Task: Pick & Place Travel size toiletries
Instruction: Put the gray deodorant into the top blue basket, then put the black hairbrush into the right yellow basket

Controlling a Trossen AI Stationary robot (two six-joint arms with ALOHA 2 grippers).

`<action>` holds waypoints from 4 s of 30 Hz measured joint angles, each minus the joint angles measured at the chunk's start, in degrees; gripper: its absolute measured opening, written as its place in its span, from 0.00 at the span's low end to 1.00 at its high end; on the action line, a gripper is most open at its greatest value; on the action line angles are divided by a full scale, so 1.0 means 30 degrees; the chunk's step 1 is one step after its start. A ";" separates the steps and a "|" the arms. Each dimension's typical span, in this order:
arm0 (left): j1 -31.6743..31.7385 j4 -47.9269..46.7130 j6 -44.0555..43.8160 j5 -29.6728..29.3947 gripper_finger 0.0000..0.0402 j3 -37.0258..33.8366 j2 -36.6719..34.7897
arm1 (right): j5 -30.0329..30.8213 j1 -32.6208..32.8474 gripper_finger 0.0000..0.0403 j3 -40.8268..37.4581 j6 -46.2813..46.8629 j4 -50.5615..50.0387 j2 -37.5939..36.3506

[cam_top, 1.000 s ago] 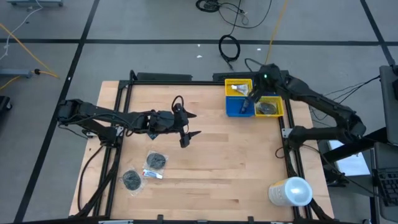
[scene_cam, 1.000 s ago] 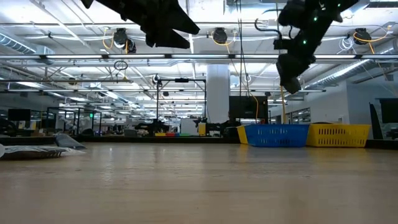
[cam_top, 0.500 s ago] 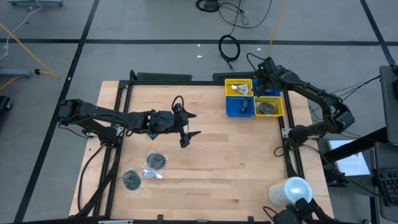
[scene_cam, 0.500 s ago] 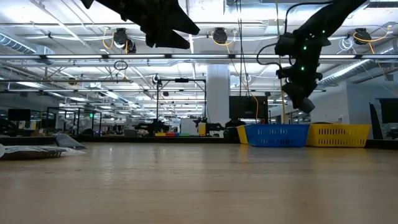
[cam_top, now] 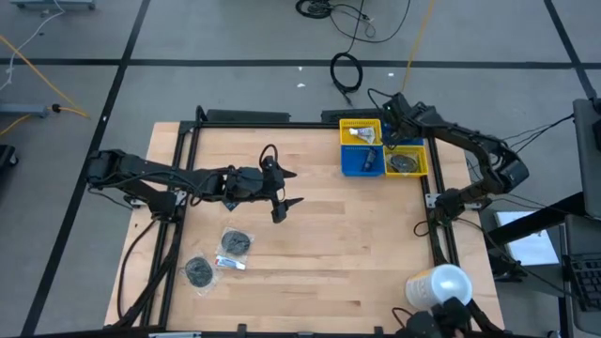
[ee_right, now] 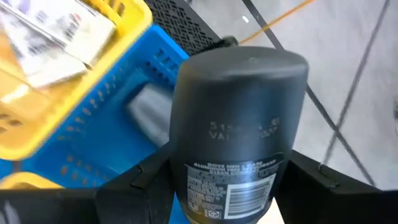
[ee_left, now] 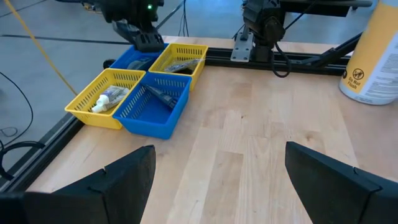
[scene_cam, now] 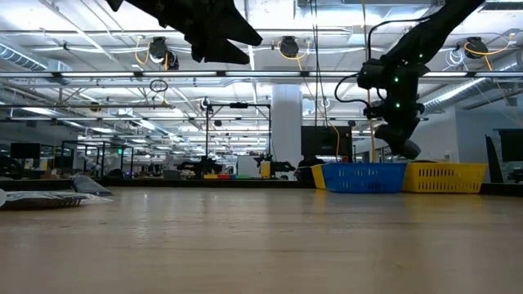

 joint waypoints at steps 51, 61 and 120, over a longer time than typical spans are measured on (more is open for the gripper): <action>0.0000 -0.7126 -0.6817 -0.3123 0.86 -0.0007 0.0000 | -0.1230 0.5881 0.63 -0.3016 0.2726 0.3177 -0.4277; -0.1174 -1.2535 -1.0792 0.0879 0.86 -0.0007 0.0000 | -0.2580 0.8673 0.63 -0.3016 0.3213 0.3199 -0.4277; -0.6495 -1.2644 -1.9047 0.2674 0.86 -0.2806 0.4380 | -0.2471 1.1784 0.63 -0.3016 0.3147 0.5363 -0.4262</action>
